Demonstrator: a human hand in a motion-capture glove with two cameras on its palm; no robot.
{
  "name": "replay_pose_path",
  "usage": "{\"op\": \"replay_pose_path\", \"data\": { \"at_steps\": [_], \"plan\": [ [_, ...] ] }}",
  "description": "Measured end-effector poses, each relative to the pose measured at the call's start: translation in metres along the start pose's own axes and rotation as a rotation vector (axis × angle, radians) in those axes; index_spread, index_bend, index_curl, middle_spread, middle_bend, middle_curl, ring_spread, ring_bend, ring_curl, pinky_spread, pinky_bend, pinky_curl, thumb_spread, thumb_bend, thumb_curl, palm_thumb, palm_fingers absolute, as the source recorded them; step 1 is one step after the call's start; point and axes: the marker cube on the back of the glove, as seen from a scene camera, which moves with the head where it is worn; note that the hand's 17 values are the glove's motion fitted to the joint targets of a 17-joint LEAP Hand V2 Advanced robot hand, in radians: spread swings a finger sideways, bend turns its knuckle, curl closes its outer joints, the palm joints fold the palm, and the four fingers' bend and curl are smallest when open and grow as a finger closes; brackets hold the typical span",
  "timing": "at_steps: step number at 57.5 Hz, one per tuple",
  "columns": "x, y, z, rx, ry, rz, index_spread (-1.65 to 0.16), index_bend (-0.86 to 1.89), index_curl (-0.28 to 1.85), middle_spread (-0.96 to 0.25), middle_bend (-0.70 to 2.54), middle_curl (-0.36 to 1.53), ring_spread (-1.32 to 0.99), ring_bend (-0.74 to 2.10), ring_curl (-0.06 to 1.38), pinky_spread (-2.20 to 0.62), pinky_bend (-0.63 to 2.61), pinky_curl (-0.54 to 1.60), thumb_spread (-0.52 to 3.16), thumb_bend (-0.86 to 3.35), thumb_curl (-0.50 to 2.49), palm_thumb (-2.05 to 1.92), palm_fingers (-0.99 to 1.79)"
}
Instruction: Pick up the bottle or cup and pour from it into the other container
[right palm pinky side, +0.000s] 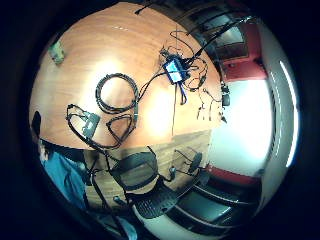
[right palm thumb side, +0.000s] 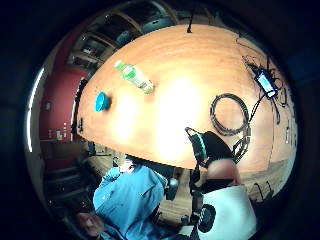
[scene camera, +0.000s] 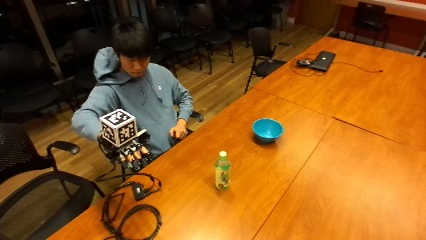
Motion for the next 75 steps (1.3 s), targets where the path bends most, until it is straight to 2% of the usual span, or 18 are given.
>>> {"op": "replay_pose_path", "data": {
  "at_steps": [47,75],
  "plan": [
    [-0.008,-0.061,0.022,-0.067,-0.013,0.057,-0.35,0.17,0.33,0.0,0.17,0.27,0.08,0.27,0.27,0.23,0.42,0.24,0.93,-0.03,0.39,0.82,0.25],
    [-0.042,-0.087,0.045,-0.074,0.008,0.054,-0.36,0.17,0.32,0.0,0.17,0.28,0.08,0.28,0.29,0.23,0.44,0.25,0.94,-0.03,0.39,0.79,0.22]
  ]
}}
